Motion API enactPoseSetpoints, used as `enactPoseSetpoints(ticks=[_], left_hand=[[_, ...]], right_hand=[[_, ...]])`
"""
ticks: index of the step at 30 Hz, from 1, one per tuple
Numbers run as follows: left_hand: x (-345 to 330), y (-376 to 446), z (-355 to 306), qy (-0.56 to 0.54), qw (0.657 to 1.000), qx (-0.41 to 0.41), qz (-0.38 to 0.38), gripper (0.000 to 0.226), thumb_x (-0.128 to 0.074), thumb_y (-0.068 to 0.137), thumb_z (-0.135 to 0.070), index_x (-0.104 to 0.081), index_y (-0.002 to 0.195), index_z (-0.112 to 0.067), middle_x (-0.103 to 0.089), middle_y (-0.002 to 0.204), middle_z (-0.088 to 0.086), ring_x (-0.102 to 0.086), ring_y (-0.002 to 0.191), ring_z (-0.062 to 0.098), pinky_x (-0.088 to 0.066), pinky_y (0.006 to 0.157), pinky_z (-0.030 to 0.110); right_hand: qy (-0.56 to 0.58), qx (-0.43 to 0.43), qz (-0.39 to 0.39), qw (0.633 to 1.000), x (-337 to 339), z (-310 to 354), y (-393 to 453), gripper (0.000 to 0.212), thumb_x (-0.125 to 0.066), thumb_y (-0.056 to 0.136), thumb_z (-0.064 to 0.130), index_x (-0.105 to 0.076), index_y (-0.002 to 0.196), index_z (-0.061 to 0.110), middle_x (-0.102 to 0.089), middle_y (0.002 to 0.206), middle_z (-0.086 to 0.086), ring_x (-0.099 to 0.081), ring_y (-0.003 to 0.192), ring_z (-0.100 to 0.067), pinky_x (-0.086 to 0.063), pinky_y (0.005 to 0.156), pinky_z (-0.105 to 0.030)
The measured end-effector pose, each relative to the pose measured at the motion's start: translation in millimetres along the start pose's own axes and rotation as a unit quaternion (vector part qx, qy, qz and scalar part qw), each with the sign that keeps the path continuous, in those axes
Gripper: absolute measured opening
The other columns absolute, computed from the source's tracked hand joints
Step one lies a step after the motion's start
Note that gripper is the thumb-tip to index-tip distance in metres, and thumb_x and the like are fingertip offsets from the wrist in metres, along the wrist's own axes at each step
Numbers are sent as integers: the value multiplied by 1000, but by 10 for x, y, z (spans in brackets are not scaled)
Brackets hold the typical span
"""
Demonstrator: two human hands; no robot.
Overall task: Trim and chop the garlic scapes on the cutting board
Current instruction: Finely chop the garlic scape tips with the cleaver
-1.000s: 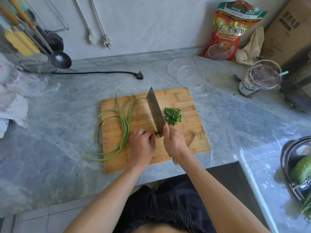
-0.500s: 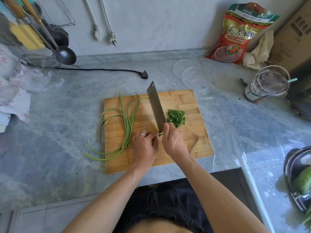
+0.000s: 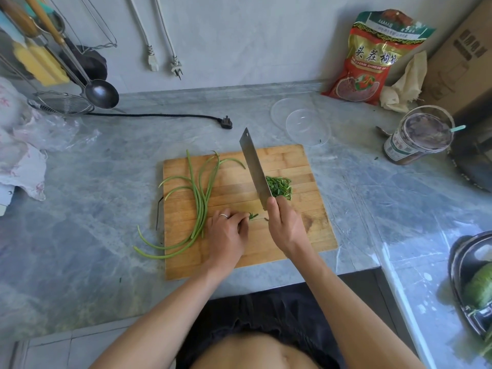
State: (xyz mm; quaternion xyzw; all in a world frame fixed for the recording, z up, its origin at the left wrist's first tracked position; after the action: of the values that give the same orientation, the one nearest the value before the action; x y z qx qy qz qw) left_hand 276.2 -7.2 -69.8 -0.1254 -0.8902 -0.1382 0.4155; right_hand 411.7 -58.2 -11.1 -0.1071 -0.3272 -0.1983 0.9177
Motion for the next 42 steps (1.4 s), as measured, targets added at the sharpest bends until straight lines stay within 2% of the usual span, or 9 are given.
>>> enactPoseSetpoints(ticks=[2,4,8,12,15,20,27,35,42], left_hand=[[-6,3,8,3,1000,-8,1,12,-69,89,-19,-77,96,-23,-67,86,-4,-57,82,24,-43,73,39],[-18,-8,26,-1,1000,-16,7,14,-69,88,-16,-77,97,-21,-67,87,-4,-58,84,24,-45,75,42],[-10,4,34,-11,1000,-21,9,15,-71,85,-12,-77,97,-19,-67,88,-4,-58,86,23,-45,78,41],[-8,11,29,-13,1000,-17,8,16,-72,84,-11,-77,96,-19,-67,87,-5,-58,84,23,-46,77,41],[-14,8,33,-13,1000,-15,12,15,-71,84,-13,-77,97,-20,-66,88,-5,-58,85,23,-46,77,43],[-22,3,39,-10,1000,-5,6,15,-71,83,-13,-77,96,-20,-66,88,-5,-58,85,23,-46,76,44],[-13,-7,23,-11,1000,-1,1,13,-73,84,-13,-77,94,-19,-66,88,-4,-58,85,23,-46,76,43],[-11,-13,28,-33,999,6,-6,15,-70,87,-14,-78,95,-23,-68,90,-7,-59,86,19,-46,77,43],[-24,-5,33,-33,999,7,-3,15,-73,83,-10,-78,93,-20,-68,88,-5,-59,84,22,-47,75,44]], right_hand=[[-7,-29,4,1000,7,-95,4,32,-49,99,35,-36,76,17,-38,56,2,-34,47,-17,-34,45,-23],[-36,-39,12,999,8,-185,-4,30,-59,94,32,-37,83,14,-39,56,3,-33,44,-14,-27,41,-22],[-108,-53,20,993,-5,-236,48,34,-66,89,27,-36,94,13,-45,61,4,-43,49,-15,-30,42,-29],[-147,-56,15,987,-91,-236,123,43,-71,85,34,-33,95,16,-58,71,-4,-57,62,-28,-47,51,-36],[-158,-61,15,985,-140,-232,150,46,-72,84,38,-34,98,16,-61,78,-7,-60,67,-30,-52,57,-39],[-195,-42,17,980,-181,-204,140,42,-68,88,34,-37,106,11,-55,74,-4,-60,67,-31,-47,54,-35],[-191,-32,-13,981,-167,-176,118,38,-65,89,28,-39,109,10,-62,76,-8,-60,64,-30,-47,52,-35],[-56,-63,-41,996,89,-182,94,29,-65,90,26,-43,103,13,-54,65,-3,-51,57,-21,-47,50,-40],[-234,-30,-48,971,14,-182,165,55,-72,84,39,-37,116,10,-67,88,-7,-65,70,-28,-42,55,-31]])
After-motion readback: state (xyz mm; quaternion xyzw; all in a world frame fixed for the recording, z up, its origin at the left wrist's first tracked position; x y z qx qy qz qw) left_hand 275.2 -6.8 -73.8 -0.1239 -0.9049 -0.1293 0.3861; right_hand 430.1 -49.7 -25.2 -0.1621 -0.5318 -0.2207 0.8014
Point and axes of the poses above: each hand's wrist, its own y-axis towards the middle knuckle, its own x-axis out of the back of the hand, z = x × y, the point moved 6 cm from there along y, towards the middle knuckle
